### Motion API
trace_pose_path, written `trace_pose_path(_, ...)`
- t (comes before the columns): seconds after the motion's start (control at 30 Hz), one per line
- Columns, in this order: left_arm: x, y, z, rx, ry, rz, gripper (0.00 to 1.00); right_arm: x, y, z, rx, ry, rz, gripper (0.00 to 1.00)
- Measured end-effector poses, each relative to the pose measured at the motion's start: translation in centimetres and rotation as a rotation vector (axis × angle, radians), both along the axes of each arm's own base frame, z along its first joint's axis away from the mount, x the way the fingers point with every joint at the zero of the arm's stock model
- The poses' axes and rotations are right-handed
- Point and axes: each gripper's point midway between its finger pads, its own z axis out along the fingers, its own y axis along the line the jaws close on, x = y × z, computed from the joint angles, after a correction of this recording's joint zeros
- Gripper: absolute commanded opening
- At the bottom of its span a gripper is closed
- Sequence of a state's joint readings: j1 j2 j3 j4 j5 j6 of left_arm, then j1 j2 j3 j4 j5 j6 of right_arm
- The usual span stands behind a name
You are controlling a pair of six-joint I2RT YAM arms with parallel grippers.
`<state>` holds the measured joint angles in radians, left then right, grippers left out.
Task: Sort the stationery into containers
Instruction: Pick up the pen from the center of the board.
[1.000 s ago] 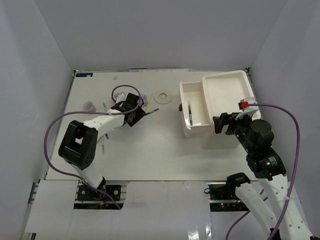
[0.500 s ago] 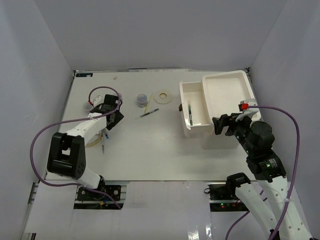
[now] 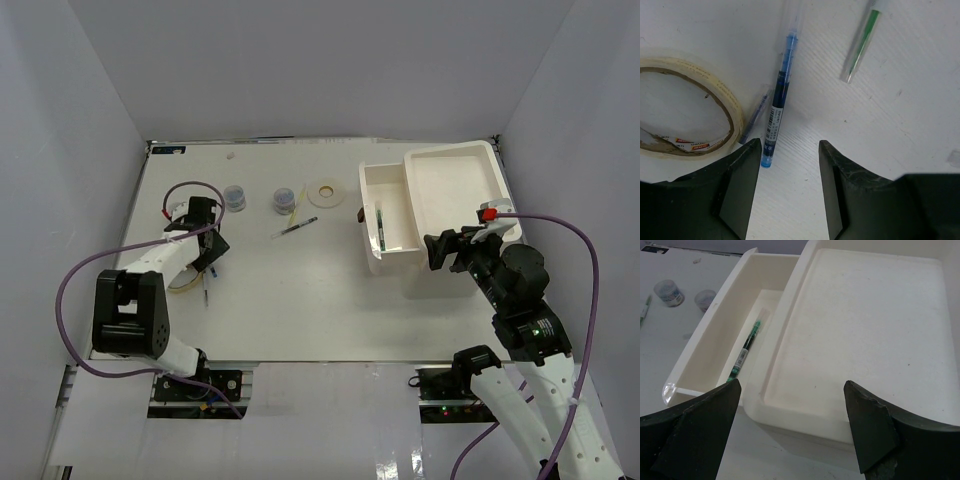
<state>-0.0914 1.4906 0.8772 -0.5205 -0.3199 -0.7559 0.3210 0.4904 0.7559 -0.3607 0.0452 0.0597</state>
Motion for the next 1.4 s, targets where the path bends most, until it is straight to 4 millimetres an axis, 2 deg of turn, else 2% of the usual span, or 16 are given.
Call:
trace_pose_path(0.43,-0.9,-0.4,-2.8,-0.022,0.098,-0.044,0.57,0.0,0.0,0.0,0.0,0.0,0.0,0.9)
trace_pose_path(0.53,-0.7,-0.4,-2.9,-0.021,0.094,-0.048,0.56,0.0,0.0,0.0,0.0,-0.001,0.0,0.9)
trace_pose_path(0.73,-0.6,-0.3,-3.0,-0.013,0.102,-0.063,0.43,-0.1,0.0,0.0,0.002,-0.004,0.0,0.9)
trace_pose_path(1.1,-0.4,-0.7,-2.9,-0.037,0.101,-0.094,0.07,-0.1,-0.1,0.0,0.005,-0.014,0.0,0.9)
trace_pose_path(1.27,-0.7,-1.9,-2.5,-0.097,0.099,-0.124,0.02,-0.1,-0.1,0.1,0.005,-0.015,0.0,0.9)
trace_pose_path(1.4,-0.6,-3.5,-0.6,-0.177,0.05,-0.164,0.0,-0.1,-0.1,0.1,0.005,-0.015,0.0,0.9)
